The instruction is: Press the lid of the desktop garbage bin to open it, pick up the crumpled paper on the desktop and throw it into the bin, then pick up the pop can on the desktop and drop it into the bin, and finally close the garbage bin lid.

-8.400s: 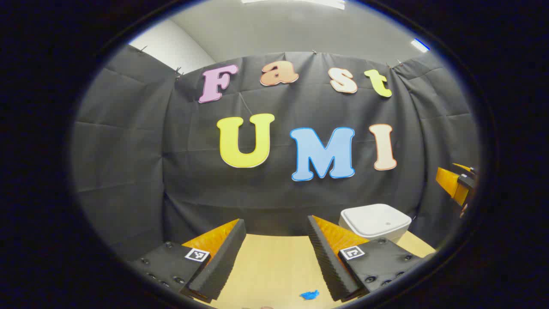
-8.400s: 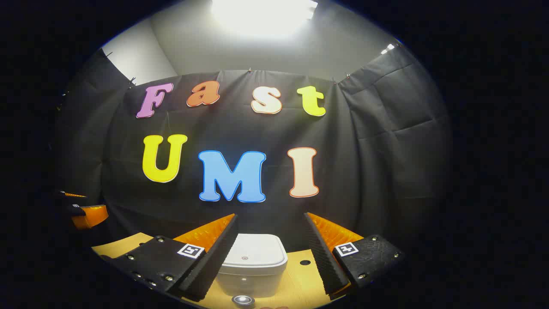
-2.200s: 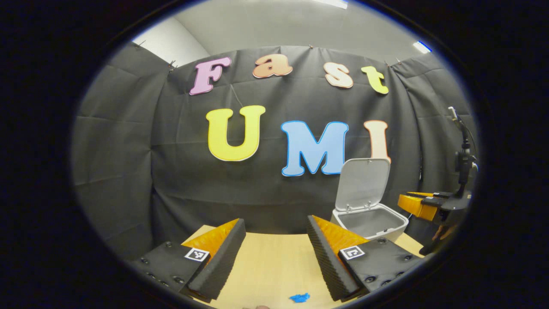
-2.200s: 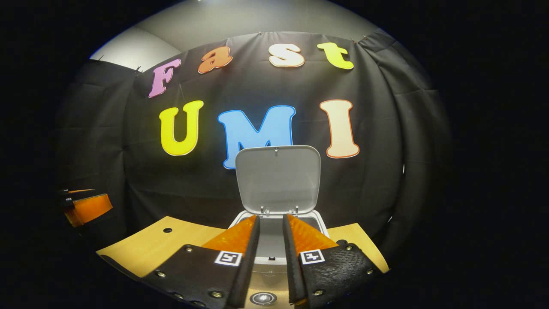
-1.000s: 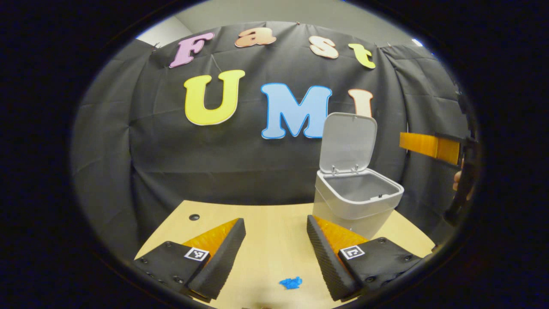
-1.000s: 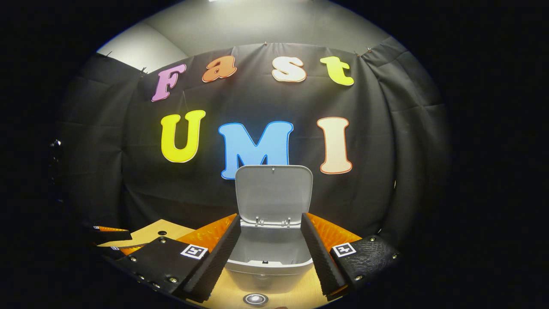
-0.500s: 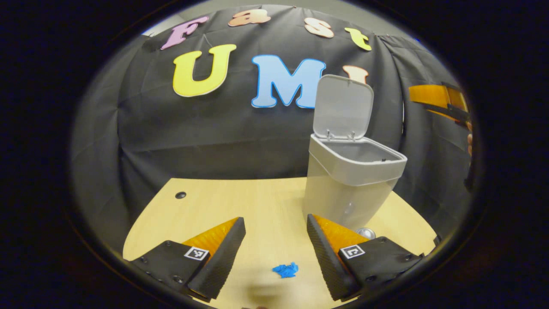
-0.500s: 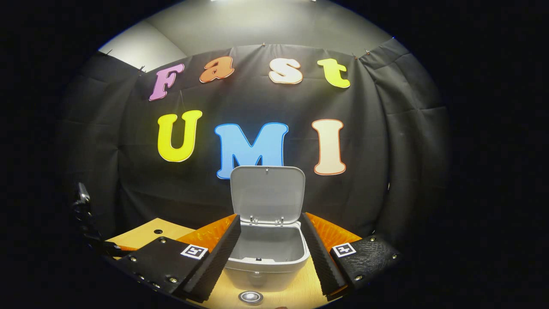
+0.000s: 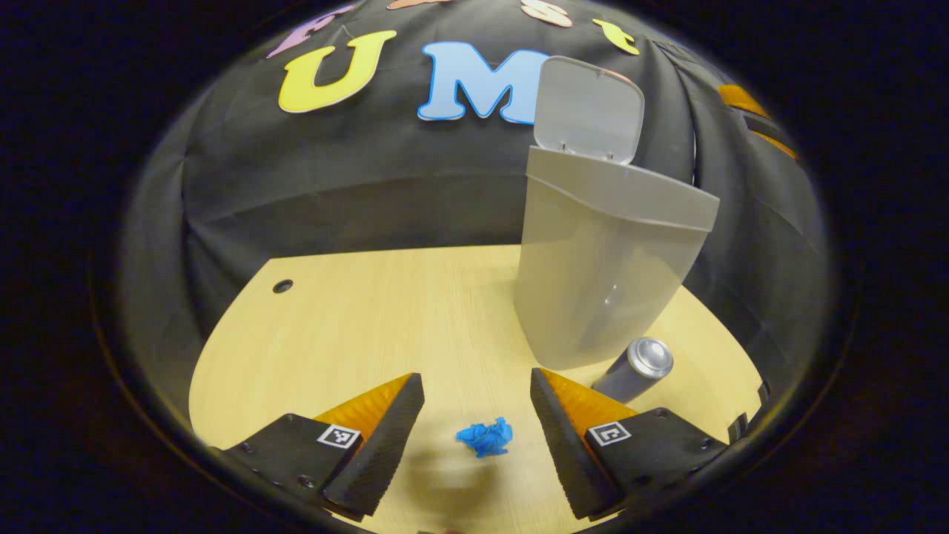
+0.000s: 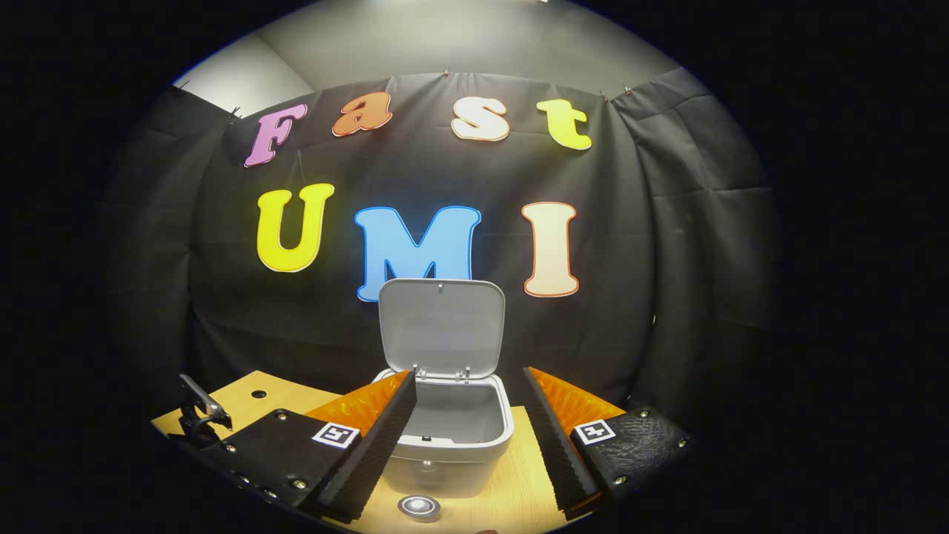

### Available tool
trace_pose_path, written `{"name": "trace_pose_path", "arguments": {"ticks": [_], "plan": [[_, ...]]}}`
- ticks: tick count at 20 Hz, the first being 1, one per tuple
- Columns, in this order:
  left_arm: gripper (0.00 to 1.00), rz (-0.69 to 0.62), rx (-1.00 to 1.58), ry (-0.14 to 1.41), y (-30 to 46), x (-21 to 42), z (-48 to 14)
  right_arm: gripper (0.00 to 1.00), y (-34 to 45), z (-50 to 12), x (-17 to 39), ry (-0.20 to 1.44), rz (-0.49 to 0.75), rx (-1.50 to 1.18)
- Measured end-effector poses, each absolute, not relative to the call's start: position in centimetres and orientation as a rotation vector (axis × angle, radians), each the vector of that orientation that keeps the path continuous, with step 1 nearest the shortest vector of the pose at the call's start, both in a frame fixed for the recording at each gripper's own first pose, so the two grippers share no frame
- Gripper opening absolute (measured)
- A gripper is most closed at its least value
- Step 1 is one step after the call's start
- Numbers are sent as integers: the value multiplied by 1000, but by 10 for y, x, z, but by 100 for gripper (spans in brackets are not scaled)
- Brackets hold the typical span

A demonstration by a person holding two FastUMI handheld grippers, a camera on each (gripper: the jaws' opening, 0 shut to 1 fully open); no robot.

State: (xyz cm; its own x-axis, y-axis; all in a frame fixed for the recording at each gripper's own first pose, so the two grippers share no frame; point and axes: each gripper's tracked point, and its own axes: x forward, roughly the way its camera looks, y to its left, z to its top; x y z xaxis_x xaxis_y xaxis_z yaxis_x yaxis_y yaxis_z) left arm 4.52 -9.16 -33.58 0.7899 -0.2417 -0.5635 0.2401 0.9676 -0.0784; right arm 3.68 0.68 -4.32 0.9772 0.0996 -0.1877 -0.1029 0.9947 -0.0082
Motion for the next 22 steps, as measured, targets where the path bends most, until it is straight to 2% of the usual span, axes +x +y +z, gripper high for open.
{"name": "trace_pose_path", "arguments": {"ticks": [11, 22], "plan": [[96, -261, -23, 725, -94, 45, -403, 90, -16, -47, 29, 221, 38, -38], [96, -214, -27, 824, -87, 26, -453, 90, -20, -52, 25, 240, 37, -49]]}}
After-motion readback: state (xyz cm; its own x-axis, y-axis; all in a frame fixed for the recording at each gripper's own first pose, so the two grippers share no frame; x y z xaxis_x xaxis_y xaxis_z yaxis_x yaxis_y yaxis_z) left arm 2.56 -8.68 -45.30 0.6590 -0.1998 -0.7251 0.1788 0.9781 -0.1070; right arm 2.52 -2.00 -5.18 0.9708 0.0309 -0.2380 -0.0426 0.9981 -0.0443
